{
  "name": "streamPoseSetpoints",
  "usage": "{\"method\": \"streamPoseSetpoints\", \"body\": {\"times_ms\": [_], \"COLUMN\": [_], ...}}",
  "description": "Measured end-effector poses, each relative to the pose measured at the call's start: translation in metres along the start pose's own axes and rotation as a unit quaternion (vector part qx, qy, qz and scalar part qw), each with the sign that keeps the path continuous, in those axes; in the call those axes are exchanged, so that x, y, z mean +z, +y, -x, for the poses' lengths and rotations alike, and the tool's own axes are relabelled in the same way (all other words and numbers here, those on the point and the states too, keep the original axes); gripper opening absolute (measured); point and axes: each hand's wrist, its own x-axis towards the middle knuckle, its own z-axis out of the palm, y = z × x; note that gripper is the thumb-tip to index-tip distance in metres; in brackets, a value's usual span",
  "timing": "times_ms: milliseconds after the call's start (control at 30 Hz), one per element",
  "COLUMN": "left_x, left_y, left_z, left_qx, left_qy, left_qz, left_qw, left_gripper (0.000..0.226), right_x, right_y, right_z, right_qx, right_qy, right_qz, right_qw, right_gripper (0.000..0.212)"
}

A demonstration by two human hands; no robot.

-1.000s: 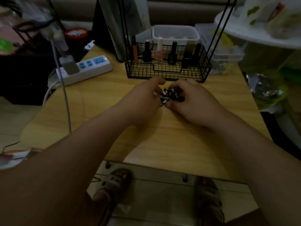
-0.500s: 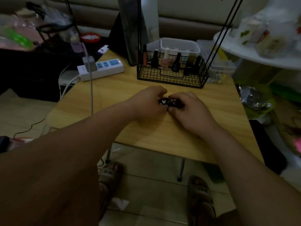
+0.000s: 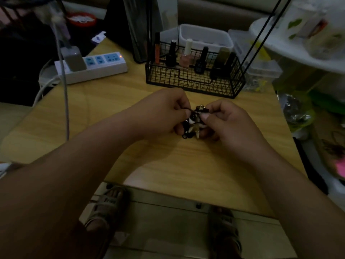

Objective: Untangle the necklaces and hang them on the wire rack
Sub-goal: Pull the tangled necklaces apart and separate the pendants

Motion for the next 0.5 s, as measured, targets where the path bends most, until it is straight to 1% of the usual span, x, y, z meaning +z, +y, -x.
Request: {"method": "streamPoseSetpoints", "body": {"times_ms": [100,200,267,400,433,500], "left_x": [0.002,0.004,0.005,0.003,0.003,0.004], "left_y": [-0.001,-0.001,-0.003,-0.002,-0.001,0.001], "left_z": [-0.005,-0.005,-0.003,0.005,0.008,0.014], "left_qx": [-0.003,-0.006,-0.006,0.017,0.025,0.030], "left_qy": [-0.001,0.006,0.000,-0.043,-0.052,-0.063], "left_qz": [0.046,0.057,0.054,0.020,0.011,0.005], "left_qw": [0.999,0.998,0.999,0.999,0.998,0.998], "left_gripper": [0.004,0.007,0.016,0.046,0.047,0.037], "right_x": [-0.005,-0.009,-0.011,-0.008,-0.006,-0.003], "right_y": [-0.002,-0.003,-0.002,-0.003,-0.004,-0.005], "right_z": [-0.002,-0.002,-0.001,0.001,0.001,0.002], "right_qx": [0.024,0.040,0.044,0.056,0.059,0.068], "right_qy": [0.005,0.006,-0.001,-0.016,-0.017,-0.019], "right_qz": [-0.030,-0.049,-0.065,-0.140,-0.167,-0.224], "right_qw": [0.999,0.998,0.997,0.988,0.984,0.972], "right_gripper": [0.004,0.008,0.010,0.012,0.013,0.016]}}
